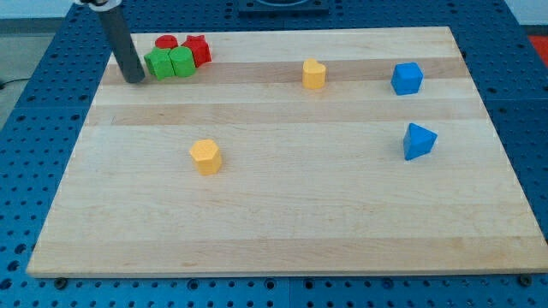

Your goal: Move the yellow hexagon into the yellow heart

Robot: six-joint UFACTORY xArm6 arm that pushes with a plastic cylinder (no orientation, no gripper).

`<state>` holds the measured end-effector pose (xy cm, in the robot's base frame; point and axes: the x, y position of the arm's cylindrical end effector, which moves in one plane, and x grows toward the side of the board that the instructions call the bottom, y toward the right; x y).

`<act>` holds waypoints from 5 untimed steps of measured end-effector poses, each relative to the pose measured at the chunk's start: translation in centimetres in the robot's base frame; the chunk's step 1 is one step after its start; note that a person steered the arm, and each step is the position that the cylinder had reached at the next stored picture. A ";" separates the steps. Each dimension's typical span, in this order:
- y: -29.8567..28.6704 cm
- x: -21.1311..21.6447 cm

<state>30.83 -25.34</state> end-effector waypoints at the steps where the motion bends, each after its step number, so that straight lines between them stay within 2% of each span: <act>1: -1.3 0.5; 4: 6.5 10.9; 5: 6.5 14.4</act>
<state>45.22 -18.80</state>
